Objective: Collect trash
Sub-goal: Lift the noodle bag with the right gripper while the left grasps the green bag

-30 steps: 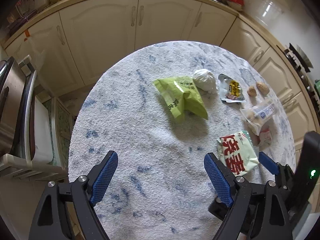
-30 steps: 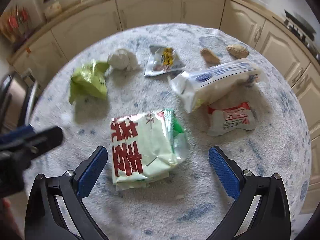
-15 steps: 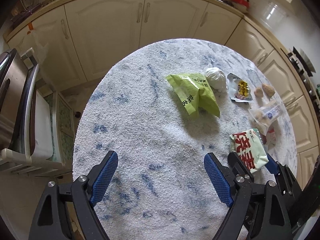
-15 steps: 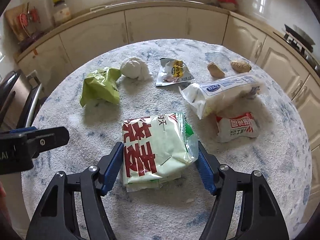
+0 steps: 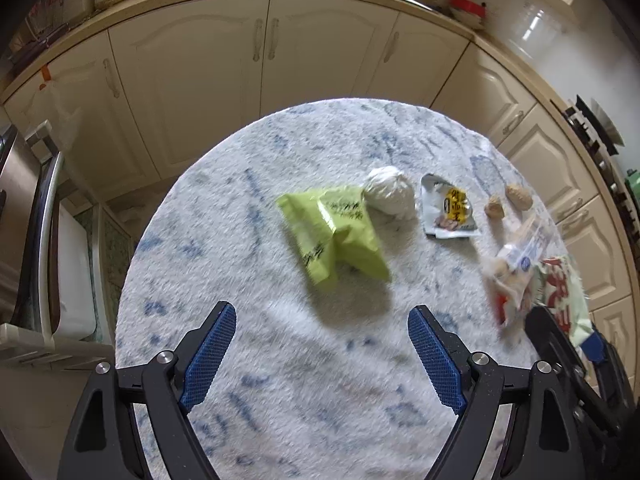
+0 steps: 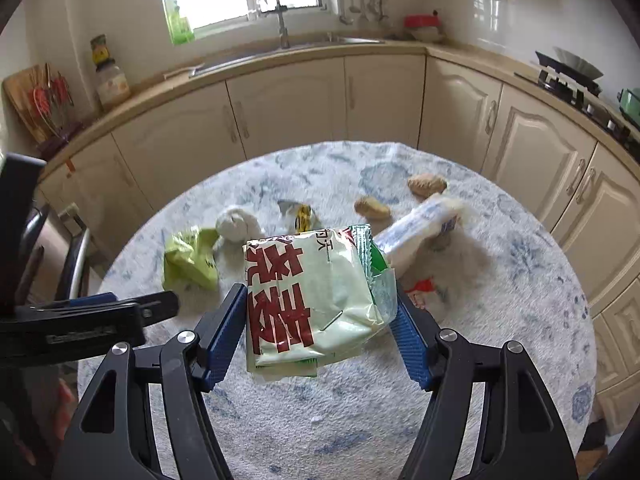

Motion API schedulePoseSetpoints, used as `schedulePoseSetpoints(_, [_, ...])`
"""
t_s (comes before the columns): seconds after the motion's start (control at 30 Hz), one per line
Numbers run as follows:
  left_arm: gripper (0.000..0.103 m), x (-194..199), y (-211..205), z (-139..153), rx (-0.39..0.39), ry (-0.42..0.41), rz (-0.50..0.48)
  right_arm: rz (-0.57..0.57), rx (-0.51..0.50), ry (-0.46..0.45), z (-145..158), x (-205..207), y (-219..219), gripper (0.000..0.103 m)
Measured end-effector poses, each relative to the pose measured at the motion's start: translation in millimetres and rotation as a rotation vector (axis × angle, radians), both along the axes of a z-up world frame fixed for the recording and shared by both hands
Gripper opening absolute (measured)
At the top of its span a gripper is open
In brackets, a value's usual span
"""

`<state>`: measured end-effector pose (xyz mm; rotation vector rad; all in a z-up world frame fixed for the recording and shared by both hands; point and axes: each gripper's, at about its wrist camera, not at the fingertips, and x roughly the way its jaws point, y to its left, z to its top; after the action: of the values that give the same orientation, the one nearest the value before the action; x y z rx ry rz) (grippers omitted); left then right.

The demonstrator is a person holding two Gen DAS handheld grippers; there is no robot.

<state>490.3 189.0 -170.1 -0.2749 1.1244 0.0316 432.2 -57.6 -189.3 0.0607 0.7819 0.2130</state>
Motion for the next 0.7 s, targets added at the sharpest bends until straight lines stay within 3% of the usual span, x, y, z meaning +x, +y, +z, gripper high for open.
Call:
schedulePoseSetpoints(0.17, [0.086,33,-3,-4,0.025,-0.005,0.042,-0.029,-0.036,-0.028,10,18,-12,0.070])
schedulePoseSetpoints(0.23, [0.086,49,-1,-11,0.060,0.009,0.075,-0.040,-0.044,-0.025,8,29,-16,0.070])
schedulePoseSetpoints(0.4, [0.085,75,1,-37,0.052,0.064,0.085,-0.054,-0.050,-0.001,-1,53,-20,0.070])
schedulePoseSetpoints(0.47, [0.068,76,-2,-36,0.085,0.026,0.087,-0.056,-0.043,0.010,-5,59,-21,0.070])
schedulePoseSetpoints(0.53, [0.030,75,-6,-36,0.134,0.010,0.068,-0.058,-0.041,0.016,-9,61,-21,0.070])
schedulePoseSetpoints(0.63, [0.028,68,-10,-31,0.123,-0.005,0.044,-0.062,-0.036,0.025,-11,59,-23,0.070])
schedulePoseSetpoints(0.7, [0.028,59,-15,-23,0.162,-0.035,0.041,-0.072,-0.034,0.024,-10,56,-25,0.070])
